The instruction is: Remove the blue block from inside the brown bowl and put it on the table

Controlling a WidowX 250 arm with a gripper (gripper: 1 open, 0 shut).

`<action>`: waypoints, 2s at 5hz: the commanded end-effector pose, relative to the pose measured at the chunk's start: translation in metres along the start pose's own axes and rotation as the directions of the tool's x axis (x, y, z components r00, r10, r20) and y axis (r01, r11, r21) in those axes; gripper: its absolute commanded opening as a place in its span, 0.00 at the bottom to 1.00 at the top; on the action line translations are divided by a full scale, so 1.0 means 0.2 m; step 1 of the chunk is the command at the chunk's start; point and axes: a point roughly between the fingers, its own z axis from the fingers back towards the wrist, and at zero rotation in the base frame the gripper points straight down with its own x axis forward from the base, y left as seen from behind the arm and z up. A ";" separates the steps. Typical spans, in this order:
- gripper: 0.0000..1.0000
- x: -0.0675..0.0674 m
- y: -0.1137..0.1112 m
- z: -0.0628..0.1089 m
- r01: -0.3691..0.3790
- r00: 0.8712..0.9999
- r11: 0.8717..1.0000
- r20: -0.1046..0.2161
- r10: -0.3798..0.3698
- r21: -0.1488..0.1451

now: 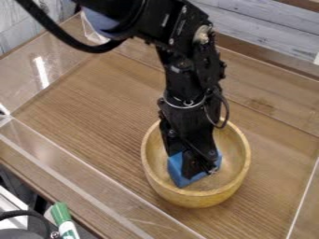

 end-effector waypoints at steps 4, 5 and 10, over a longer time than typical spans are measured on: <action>0.00 0.03 0.05 0.22 -0.027 0.997 0.999 0.076 0.025 0.023; 0.00 0.02 0.06 0.25 -0.032 0.996 0.999 0.079 0.030 0.025; 0.00 -0.20 0.46 0.37 -0.057 0.993 0.994 0.104 0.047 0.092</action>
